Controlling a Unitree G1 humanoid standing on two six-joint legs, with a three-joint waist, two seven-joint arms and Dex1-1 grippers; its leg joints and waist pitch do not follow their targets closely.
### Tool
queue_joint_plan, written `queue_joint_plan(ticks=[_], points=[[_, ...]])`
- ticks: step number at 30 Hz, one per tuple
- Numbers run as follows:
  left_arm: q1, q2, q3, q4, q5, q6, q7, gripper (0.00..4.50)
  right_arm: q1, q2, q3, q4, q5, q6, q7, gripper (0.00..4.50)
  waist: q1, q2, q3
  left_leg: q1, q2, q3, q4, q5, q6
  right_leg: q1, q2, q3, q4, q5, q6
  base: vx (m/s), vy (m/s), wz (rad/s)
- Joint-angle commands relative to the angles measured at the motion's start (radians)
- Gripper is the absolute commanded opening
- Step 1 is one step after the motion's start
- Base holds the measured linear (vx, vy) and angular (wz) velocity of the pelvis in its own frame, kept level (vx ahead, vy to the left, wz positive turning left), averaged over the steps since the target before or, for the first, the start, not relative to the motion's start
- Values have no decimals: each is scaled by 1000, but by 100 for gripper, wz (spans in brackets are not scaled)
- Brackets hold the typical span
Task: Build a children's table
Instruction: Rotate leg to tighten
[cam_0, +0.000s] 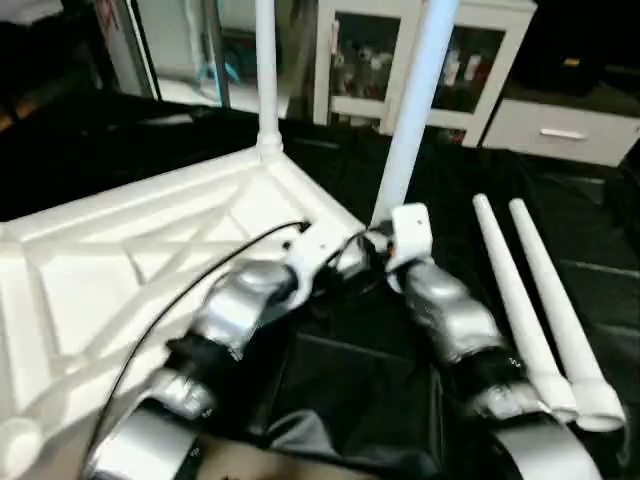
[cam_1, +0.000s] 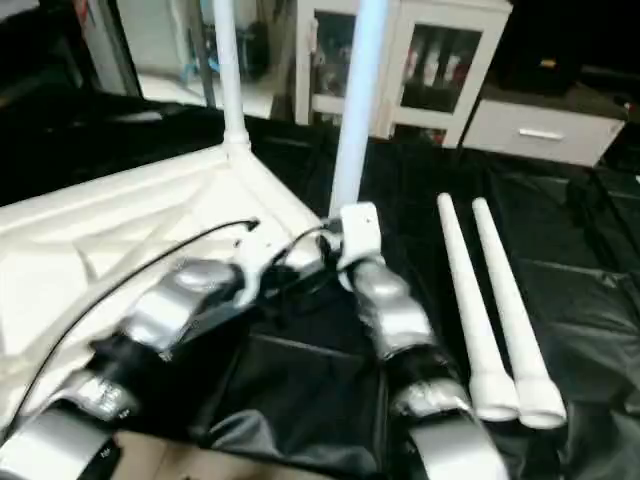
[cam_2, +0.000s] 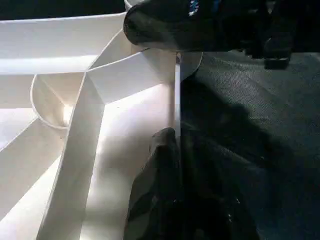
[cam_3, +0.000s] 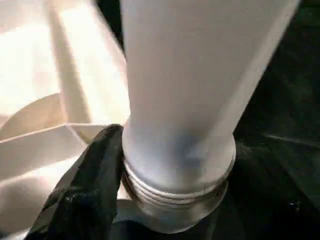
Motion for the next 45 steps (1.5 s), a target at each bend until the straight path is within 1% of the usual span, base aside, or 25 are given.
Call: queue_joint_plan(ticks=[1, 3, 6, 8, 9, 11, 12, 13, 14, 15, 16, 17, 19, 20, 22, 23, 24, 26, 27, 28, 31, 36, 38, 41, 45], points=[[-10, -10, -11, 58, 37, 3, 73, 0, 11, 22, 53, 59, -62, 15, -35, 269, -7, 1, -46, 4, -1, 0, -83, -371, -17, 22, -22, 14, -93, -446, -110, 0, 0, 0], [-13, -13, -6, 63, 38, -4, 68, 0, -8, 44, 44, 82, -59, -15, -40, 269, -7, 0, -47, 1, -1, -1, -84, -373, -14, 24, -24, 13, -93, -459, -102, 0, 0, 0], [2, 12, -3, 25, 37, -7, 42, 0, -5, 58, -12, 49, -13, -86, -29, 269, -7, -1, -48, -1, 0, -3, -85, -377, -8, 23, -26, 13, -94, -471, -93, 0, 0, 0], [23, 42, -11, -8, 35, -35, -1, 0, 13, 49, -22, 2, 14, -126, 32, 325, -6, -1, -51, -5, 2, -2, -85, -347, -3, 25, -26, 15, -90, -423, -104, 0, 0, 0], [23, 42, -11, -8, 35, -35, -1, 0, 13, 49, -22, 2, 14, -126, 32, 339, -6, -2, -54, -14, 4, -2, -86, -310, 2, 33, -26, 16, -81, -365, -117, 0, 0, 0], [45, 67, -24, -45, 31, -48, -40, 0, 37, 31, -14, -46, 28, -110, 81, 348, -3, 0, -56, -17, 6, 3, -81, -254, 16, 35, -24, 18, -73, -275, -143, 0, 0, 0], [61, 84, -31, -75, 27, -42, -66, 0, 56, 14, -8, -83, 38, -94, 120, 357, -3, 0, -56, -19, 6, 3, -82, -238, 18, 36, -24, 19, -69, -253, -151, 0, 0, 0], [82, 106, -40, -110, 25, -42, -99, 0, 80, -11, 3, -131, 47, -77, 168, 366, -4, 0, -54, -25, 7, 1, -84, -225, 21, 44, -25, 17, -66, -240, -157, 0, 0, 0], [87, 113, -44, -119, 25, -44, -107, 0, 86, -19, 7, -144, 48, -72, 181, 376, -4, 0, -55, -25, 7, 1, -84, -219, 24, 45, -26, 17, -65, -233, -159, 0, 0, 0], [93, 120, -48, -128, 26, -48, -117, 0, 93, -27, 11, -156, 47, -71, 195, 376, -5, 4, -57, -18, 10, 3, -80, -205, 25, 39, -26, 19, -63, -205, -174, 0, 0, 0], [109, 146, -62, -162, 25, -40, -152, 0, 113, -57, 22, -201, 45, -45, 234, 386, -5, 6, -58, -17, 9, 4, -79, -194, 25, 40, -25, 19, -61, -183, -184, 0, 0, 0], [117, 158, -68, -178, 22, -39, -169, 0, 120, -71, 24, -218, 45, -34, 253, 395, -3, 6, -58, -18, 9, 6, -77, -151, 35, 44, -23, 21, -54, -112, -207, 0, 0, 0], [143, 196, -87, -235, 2, -43, -239, 0, 144, -129, 34, -280, 65, 11, 354, 420, 1, 9, -62, -13, 9, 6, -73, -120, 47, 49, -21, 21, -46, -49, -231, 0, 0, 0], [152, 212, -96, -255, -5, -51, -270, 0, 152, -153, 39, -303, 78, 30, 402, 420, 1, 8, -62, -13, 10, 7, -71, -100, 53, 50, -22, 21, -43, -18, -238, 0, 0, 0], [172, 245, -109, -299, -30, -53, -344, 0, 176, -227, 71, -371, 109, 65, 549, 435, 3, 10, -62, -9, 9, 10, -68, -86, 76, 51, -21, 21, -40, 29, -269, 0, 0, 0], [178, 256, -112, -313, -38, -53, -367, 0, 185, -251, 83, -393, 117, 76, 594, 435, 5, 12, -59, -7, 11, 12, -69, -101, 81, 49, -20, 21, -41, 22, -275, 0, 0, 0], [178, 256, -112, -313, -38, -53, -367, 0, 185, -251, 83, -393, 117, 76, 594, 443, 5, 11, -57, -8, 11, 13, -70, -114, 82, 49, -20, 21, -43, 8, -275, 0, 0, 0], [196, 303, -135, -363, -56, -72, -452, 0, 209, -348, 130, -436, 100, 48, 719, 443, 7, 11, -54, -7, 13, 12, -75, -165, 67, 50, -23, 21, -51, -76, -264, 0, 0, 0], [200, 326, -145, -387, -60, -71, -488, 0, 225, -395, 148, -466, 108, 45, 792, 443, 7, 13, -53, -5, 15, 11, -75, -189, 59, 48, -24, 22, -52, -110, -256, 0, 0, 0], [202, 340, -151, -402, -63, -69, -511, 0, 235, -425, 158, -486, 115, 46, 841, 443, 8, 11, -52, -5, 16, 10, -77, -208, 54, 49, -24, 23, -55, -131, -248, 0, 0, 0], [204, 360, -155, -434, -83, -55, -553, 0, 254, -489, 181, -534, 131, 82, 945, 443, 13, 9, -49, -4, 16, 12, -78, -219, 52, 44, -24, 25, -57, -161, -242, 0, 0, 0], [202, 365, -156, -442, -87, -55, -565, 0, 250, -508, 200, -521, 111, 66, 976, 443, 18, 7, -48, -2, 14, 10, -79, -233, 31, 42, -25, 26, -61, -211, -228, 0, 0, 0], [201, 368, -157, -446, -90, -53, -568, 0, 248, -512, 205, -522, 114, 67, 985, 443, 19, 6, -51, -4, 14, 9, -78, -219, 31, 45, -24, 25, -58, -191, -229, 0, 0, 0], [200, 370, -157, -446, -89, -51, -569, 0, 245, -506, 204, -515, 122, 73, 991, 443, 20, 7, -54, -4, 13, 11, -74, -170, 46, 46, -22, 25, -50, -113, -250, 0, 0, 0], [199, 370, -154, -448, -88, -47, -572, 0, 247, -504, 203, -515, 123, 81, 1008, 443, 20, 7, -53, -3, 13, 11, -74, -184, 49, 46, -23, 24, -53, -136, -252, 0, 0, 0]])
